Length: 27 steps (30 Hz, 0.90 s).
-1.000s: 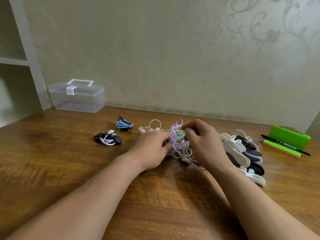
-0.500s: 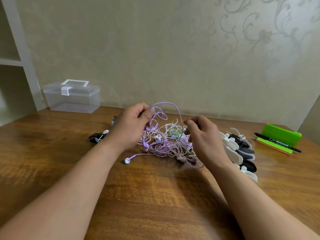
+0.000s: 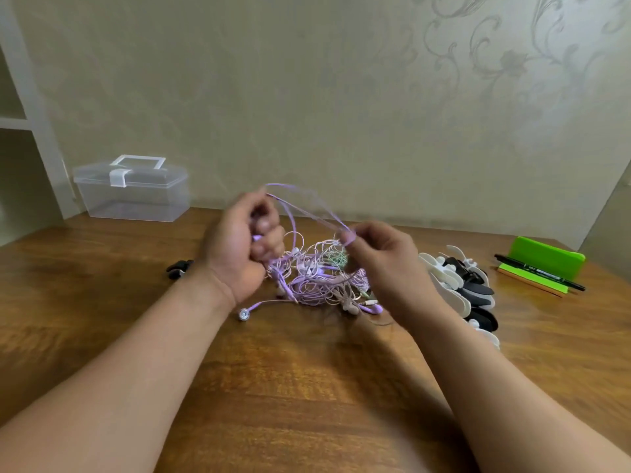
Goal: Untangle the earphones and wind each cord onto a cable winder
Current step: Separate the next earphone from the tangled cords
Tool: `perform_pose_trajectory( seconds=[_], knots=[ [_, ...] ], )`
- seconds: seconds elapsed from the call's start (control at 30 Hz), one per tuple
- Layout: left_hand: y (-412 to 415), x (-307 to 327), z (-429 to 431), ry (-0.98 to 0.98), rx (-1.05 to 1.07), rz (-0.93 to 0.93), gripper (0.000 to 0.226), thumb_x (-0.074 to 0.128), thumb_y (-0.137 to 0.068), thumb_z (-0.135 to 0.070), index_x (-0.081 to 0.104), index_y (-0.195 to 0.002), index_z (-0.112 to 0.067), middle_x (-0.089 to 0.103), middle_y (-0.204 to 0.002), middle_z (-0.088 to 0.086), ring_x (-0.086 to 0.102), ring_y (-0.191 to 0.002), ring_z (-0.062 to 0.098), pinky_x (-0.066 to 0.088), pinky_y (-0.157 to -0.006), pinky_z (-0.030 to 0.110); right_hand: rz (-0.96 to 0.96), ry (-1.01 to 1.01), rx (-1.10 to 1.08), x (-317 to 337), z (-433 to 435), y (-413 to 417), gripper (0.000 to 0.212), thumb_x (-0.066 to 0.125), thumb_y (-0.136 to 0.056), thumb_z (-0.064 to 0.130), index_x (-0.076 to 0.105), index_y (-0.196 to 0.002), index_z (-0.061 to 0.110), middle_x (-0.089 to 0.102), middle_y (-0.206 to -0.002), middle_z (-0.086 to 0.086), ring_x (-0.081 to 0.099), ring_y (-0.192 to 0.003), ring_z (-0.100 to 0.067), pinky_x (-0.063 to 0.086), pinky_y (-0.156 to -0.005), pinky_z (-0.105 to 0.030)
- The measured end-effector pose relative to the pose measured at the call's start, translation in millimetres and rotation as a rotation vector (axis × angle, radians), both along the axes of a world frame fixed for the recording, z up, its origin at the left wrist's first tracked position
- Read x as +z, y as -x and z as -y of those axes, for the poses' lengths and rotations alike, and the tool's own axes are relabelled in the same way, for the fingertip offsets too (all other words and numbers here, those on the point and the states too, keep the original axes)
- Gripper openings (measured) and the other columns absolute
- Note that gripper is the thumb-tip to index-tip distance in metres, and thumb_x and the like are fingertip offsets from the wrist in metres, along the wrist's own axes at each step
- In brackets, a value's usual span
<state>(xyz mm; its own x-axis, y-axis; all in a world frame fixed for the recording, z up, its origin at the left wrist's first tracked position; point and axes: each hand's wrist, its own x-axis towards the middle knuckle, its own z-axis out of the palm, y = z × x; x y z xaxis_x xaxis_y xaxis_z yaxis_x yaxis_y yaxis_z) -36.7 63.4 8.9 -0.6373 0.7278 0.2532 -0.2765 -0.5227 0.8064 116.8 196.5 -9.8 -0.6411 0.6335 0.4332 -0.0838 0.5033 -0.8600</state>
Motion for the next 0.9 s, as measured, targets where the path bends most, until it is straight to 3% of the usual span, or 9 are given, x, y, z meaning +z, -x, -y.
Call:
perform_pose_trajectory(
  seconds=[0.13,0.2,0.27,0.4,0.47,0.57,0.7,0.77,0.9],
  knots=[
    [13,7,11,-0.119,0.069,0.175,0.036,0.042,-0.101,-0.027,0.036,-0.066,-0.023,0.027,-0.051,-0.007,0.016,-0.033,0.009,0.018,-0.039,0.02,-0.166,0.124,-0.086,10,-20,-9,0.016,0.071,-0.1,0.024,0.073,-0.094,0.009,0.056,-0.062,0.004,0.057,-0.052,-0.01,0.051,-0.06,-0.025],
    [12,6,10,-0.106,0.082,0.159,0.038,0.045,-0.1,-0.028,0.035,-0.064,-0.024,0.028,-0.052,-0.006,0.015,-0.034,0.01,0.013,-0.043,0.024,-0.255,0.241,0.021,15,-19,-12,0.017,0.069,-0.1,0.026,0.072,-0.098,0.01,0.045,-0.057,0.003,0.046,-0.045,-0.012,0.049,-0.052,-0.031],
    [8,5,6,-0.064,0.074,0.103,0.042,0.05,-0.101,-0.03,0.035,-0.063,-0.025,0.031,-0.055,-0.006,0.018,-0.035,0.009,0.009,-0.048,0.028,-0.363,0.381,0.184,22,-12,-13,0.016,0.063,-0.102,0.025,0.071,-0.1,0.01,0.037,-0.057,0.001,0.037,-0.044,-0.01,0.043,-0.046,-0.026],
    [-3,4,2,0.002,0.012,0.037,0.041,0.052,-0.101,-0.03,0.035,-0.065,-0.022,0.044,-0.062,-0.002,0.026,-0.035,0.01,0.013,-0.051,0.029,-0.501,0.627,0.461,36,-2,-16,0.019,0.059,-0.097,0.032,0.068,-0.099,0.015,0.04,-0.059,0.004,0.05,-0.059,-0.014,0.052,-0.063,-0.027],
    [-5,2,1,0.053,0.005,0.03,0.04,0.05,-0.102,-0.03,0.036,-0.065,-0.02,0.049,-0.062,0.0,0.029,-0.036,0.013,0.018,-0.048,0.028,-0.529,0.73,0.528,39,-4,-18,0.018,0.054,-0.101,0.035,0.063,-0.098,0.02,0.04,-0.06,0.006,0.049,-0.058,-0.011,0.05,-0.058,-0.023],
    [-4,-3,-1,0.204,0.048,-0.109,0.04,0.051,-0.103,-0.031,0.05,-0.067,-0.014,0.056,-0.063,0.004,0.035,-0.037,0.016,0.021,-0.045,0.024,-0.521,0.818,0.603,39,-10,-23,0.022,0.046,-0.108,0.037,0.061,-0.099,0.023,0.026,-0.057,0.01,0.027,-0.042,-0.003,0.026,-0.038,-0.015],
    [-12,-10,-3,0.41,0.005,-0.337,0.022,0.063,-0.101,-0.031,0.059,-0.102,-0.009,0.062,-0.074,0.007,0.046,-0.047,0.016,0.026,-0.039,0.02,-0.464,0.759,0.555,40,-16,-26,0.023,0.046,-0.11,0.035,0.063,-0.099,0.024,0.024,-0.058,0.01,0.02,-0.041,-0.003,0.014,-0.037,-0.017],
    [-16,-13,-4,0.479,-0.026,-0.408,0.019,0.063,-0.102,-0.028,0.06,-0.094,-0.011,0.06,-0.073,0.005,0.049,-0.051,0.014,0.034,-0.039,0.021,-0.442,0.756,0.571,40,-15,-27,0.023,0.046,-0.11,0.035,0.063,-0.1,0.025,0.025,-0.058,0.01,0.02,-0.041,-0.003,0.012,-0.038,-0.018],
    [-12,-13,-4,0.606,0.185,-0.72,0.047,0.05,-0.107,-0.041,0.065,-0.076,-0.009,0.062,-0.074,0.008,0.061,-0.067,0.017,0.046,-0.069,0.032,-0.357,0.784,0.802,42,-20,-38,0.027,0.041,-0.109,0.037,0.063,-0.105,0.022,0.037,-0.057,0.01,0.02,-0.04,-0.003,0.019,-0.033,-0.015]
  ],
)
